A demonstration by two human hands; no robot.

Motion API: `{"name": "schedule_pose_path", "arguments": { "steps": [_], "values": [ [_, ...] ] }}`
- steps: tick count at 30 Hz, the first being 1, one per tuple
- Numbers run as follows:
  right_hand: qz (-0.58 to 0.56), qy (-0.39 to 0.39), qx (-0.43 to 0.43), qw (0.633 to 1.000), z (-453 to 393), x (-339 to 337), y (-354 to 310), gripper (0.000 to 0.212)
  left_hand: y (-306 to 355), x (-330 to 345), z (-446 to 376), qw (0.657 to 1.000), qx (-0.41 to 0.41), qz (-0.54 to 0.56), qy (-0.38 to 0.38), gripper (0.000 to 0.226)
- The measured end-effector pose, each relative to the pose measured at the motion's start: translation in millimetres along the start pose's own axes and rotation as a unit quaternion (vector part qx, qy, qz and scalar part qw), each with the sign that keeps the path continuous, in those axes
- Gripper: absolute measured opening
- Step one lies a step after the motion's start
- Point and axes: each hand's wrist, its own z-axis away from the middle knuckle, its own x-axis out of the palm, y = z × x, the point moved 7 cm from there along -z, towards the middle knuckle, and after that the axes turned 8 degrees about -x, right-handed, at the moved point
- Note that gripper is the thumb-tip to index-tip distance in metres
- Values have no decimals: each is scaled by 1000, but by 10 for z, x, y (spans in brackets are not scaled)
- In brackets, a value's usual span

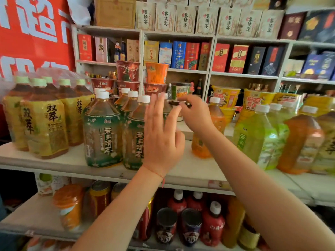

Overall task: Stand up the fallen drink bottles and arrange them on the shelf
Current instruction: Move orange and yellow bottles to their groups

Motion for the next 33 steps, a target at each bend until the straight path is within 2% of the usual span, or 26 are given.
{"name": "schedule_pose_path", "arguments": {
  "steps": [3,8,9,11,14,17,20,25,27,29,31,33],
  "values": [
    [66,129,-61,988,168,-659,34,21,154,224,-25,996,-3,75,-50,26],
    [135,255,-9,957,567,-1528,502,24,495,734,76,951,-126,197,-203,18],
    [141,276,10,951,654,-1672,625,28,595,846,112,940,-149,207,-228,20],
    [122,293,52,947,782,-1895,864,32,803,1059,182,920,-173,221,-275,40],
    [98,212,90,968,856,-2101,1221,33,1143,1353,250,911,-179,206,-310,76],
    [208,65,44,975,870,-2115,1381,46,1370,1592,257,918,-199,188,-286,96],
    [360,-25,-52,931,914,-2111,1402,51,1457,1710,257,930,-244,164,-220,99],
    [345,-91,-149,922,992,-2155,1637,54,1596,1704,346,941,-276,157,-119,91],
    [311,-76,-174,931,1009,-2235,1692,56,1630,1692,393,942,-285,147,-95,92],
    [249,1,-174,953,998,-2455,1719,57,1677,1682,436,942,-296,137,-74,91],
    [167,61,-121,977,962,-2627,1784,60,1712,1661,464,941,-303,136,-61,90],
    [101,49,-33,993,875,-2620,1884,65,1731,1644,466,940,-309,132,-58,88]
  ]
}}
